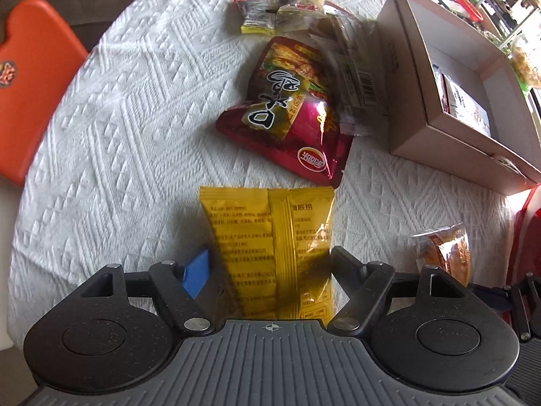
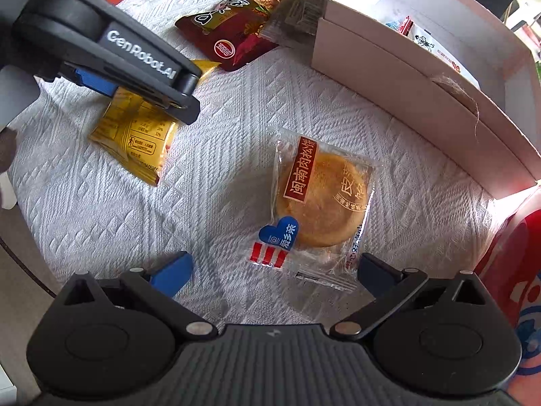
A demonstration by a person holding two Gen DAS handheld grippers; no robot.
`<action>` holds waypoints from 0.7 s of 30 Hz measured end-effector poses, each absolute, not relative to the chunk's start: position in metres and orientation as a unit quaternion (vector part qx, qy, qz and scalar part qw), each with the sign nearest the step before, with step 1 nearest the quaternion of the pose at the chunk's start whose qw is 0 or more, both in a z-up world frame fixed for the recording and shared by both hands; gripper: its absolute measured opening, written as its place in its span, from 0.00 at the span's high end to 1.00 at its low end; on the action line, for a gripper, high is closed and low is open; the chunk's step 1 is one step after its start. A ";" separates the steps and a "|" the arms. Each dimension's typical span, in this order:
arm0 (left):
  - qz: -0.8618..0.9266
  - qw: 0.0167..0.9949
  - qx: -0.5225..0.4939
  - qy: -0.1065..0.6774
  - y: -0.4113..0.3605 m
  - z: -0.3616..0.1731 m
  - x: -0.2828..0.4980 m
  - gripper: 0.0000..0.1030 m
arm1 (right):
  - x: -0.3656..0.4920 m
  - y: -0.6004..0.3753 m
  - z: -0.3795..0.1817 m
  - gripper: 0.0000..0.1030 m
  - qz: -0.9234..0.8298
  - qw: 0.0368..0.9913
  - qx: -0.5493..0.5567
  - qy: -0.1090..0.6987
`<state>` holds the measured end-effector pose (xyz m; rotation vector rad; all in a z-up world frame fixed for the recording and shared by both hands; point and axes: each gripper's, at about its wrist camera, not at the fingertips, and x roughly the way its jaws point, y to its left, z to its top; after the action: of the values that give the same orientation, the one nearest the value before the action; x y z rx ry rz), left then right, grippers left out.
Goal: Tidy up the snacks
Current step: 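Grasp round wrapped pastry with right tool while left tool holds yellow bag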
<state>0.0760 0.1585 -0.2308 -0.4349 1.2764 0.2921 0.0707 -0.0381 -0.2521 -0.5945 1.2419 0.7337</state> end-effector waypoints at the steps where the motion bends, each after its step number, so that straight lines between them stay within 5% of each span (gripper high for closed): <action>1: 0.128 0.769 -0.212 0.589 0.161 -0.229 0.071 0.28 | 0.071 -0.037 -0.252 0.00 0.328 0.709 -0.269 0.564; 4: 0.116 0.756 -0.262 0.588 0.170 -0.227 0.044 0.37 | 0.080 -0.038 -0.239 0.12 0.294 0.716 -0.249 0.581; 13: 0.103 0.720 -0.291 0.621 0.150 -0.231 -0.006 0.38 | 0.117 -0.034 -0.223 0.12 0.248 0.746 -0.173 0.593; 15: 0.092 0.719 -0.296 0.622 0.144 -0.231 -0.005 0.38 | 0.120 -0.027 -0.236 0.20 0.242 0.736 -0.175 0.608; 16: 0.086 0.718 -0.300 0.622 0.142 -0.230 -0.003 0.38 | 0.121 -0.024 -0.240 0.41 0.234 0.729 -0.183 0.616; 17: 0.079 0.718 -0.302 0.621 0.140 -0.229 0.000 0.38 | 0.120 -0.021 -0.240 0.47 0.229 0.728 -0.196 0.615; 21: 0.058 0.723 -0.297 0.621 0.122 -0.221 0.013 0.38 | 0.117 -0.028 -0.207 0.47 0.248 0.724 -0.195 0.614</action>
<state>0.0133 0.1221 -0.2211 -0.6561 1.3723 0.1288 0.1170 -0.0282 -0.2066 -0.4297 1.3554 0.5470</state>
